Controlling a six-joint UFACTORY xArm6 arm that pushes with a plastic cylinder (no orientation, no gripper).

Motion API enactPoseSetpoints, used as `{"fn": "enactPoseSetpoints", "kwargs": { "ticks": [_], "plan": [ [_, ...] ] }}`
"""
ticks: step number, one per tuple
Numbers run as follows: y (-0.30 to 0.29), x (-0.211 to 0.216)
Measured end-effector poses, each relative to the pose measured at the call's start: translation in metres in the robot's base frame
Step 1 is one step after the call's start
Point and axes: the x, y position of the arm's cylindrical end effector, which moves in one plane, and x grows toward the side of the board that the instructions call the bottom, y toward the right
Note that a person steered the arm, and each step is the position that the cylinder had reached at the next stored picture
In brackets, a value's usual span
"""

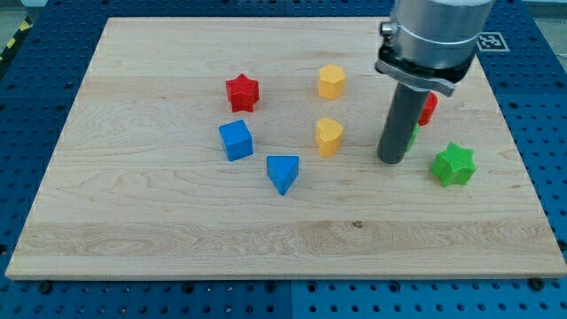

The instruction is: Nudge the yellow heart down a bit

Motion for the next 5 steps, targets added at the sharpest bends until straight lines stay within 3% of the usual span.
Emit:
{"fn": "enactPoseSetpoints", "kwargs": {
  "ticks": [2, 5],
  "plan": [
    [0.038, -0.001],
    [0.005, -0.027]
  ]
}}
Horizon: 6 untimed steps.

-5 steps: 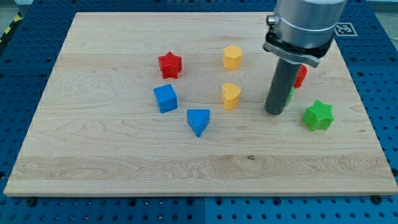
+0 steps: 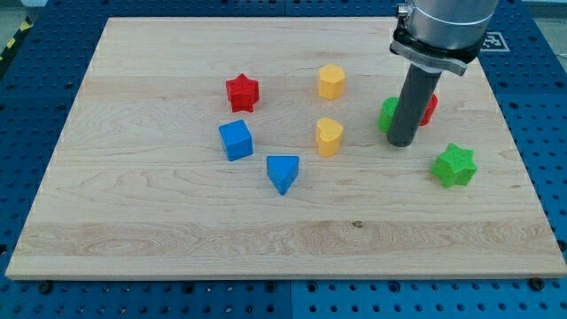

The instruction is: Nudge the yellow heart down a bit

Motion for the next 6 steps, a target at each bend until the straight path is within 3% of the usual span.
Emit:
{"fn": "enactPoseSetpoints", "kwargs": {
  "ticks": [3, 6],
  "plan": [
    [-0.055, -0.030],
    [-0.088, -0.023]
  ]
}}
